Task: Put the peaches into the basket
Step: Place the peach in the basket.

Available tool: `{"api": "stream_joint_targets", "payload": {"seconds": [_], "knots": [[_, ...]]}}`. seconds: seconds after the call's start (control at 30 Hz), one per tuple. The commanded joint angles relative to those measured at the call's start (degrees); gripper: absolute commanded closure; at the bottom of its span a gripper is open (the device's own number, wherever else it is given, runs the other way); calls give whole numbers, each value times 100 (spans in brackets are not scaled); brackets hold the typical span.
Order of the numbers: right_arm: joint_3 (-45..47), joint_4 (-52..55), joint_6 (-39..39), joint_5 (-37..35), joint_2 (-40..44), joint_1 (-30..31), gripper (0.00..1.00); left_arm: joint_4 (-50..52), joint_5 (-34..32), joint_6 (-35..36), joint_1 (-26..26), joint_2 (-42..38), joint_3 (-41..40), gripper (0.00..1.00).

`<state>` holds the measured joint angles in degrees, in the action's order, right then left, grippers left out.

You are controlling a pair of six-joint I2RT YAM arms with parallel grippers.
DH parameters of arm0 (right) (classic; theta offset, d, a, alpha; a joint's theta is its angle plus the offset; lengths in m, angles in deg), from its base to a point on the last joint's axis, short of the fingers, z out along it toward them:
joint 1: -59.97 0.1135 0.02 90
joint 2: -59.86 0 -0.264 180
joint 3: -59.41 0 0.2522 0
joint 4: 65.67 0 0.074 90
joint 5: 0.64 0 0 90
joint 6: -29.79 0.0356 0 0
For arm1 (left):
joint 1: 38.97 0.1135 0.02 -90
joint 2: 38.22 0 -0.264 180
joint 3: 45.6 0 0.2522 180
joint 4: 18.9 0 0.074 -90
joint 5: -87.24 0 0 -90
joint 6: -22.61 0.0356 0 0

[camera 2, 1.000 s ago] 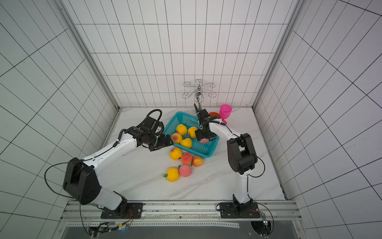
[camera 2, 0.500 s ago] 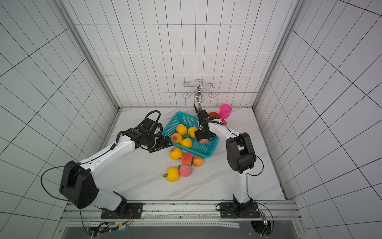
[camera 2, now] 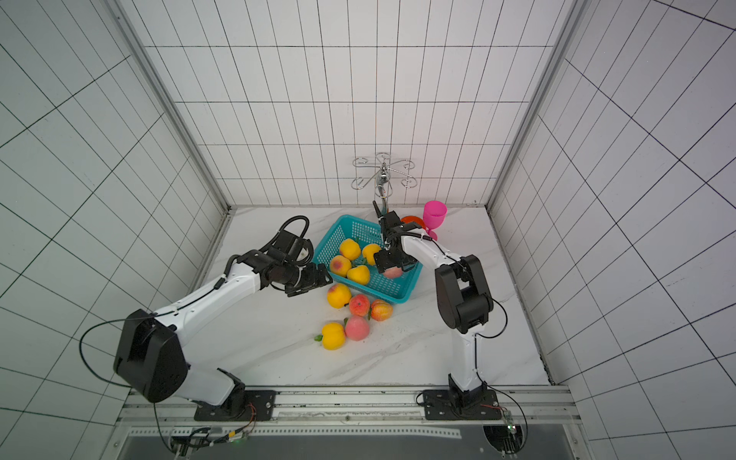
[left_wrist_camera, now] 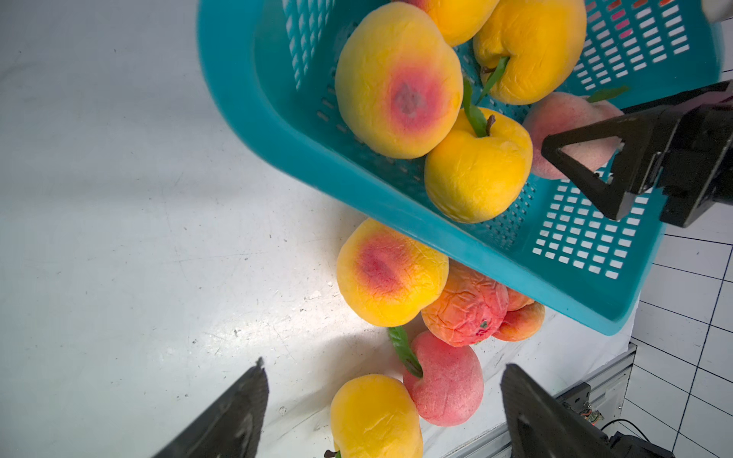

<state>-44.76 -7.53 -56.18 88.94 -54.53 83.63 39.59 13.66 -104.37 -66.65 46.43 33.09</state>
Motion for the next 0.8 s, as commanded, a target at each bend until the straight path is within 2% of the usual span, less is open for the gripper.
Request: {"api": "stream_joint_targets", "payload": {"seconds": [0.0,0.4,0.77], "knots": [[-310,176,-182,87,118,34,7,-322,58,-63,13,-44,-141,10],[-333,328,-193,428,826,68,6,-875,-4,-184,-146,34,-415,10],[510,352,-77,1252,2043,126,6,-1484,-91,-218,-278,184,-723,10]]}}
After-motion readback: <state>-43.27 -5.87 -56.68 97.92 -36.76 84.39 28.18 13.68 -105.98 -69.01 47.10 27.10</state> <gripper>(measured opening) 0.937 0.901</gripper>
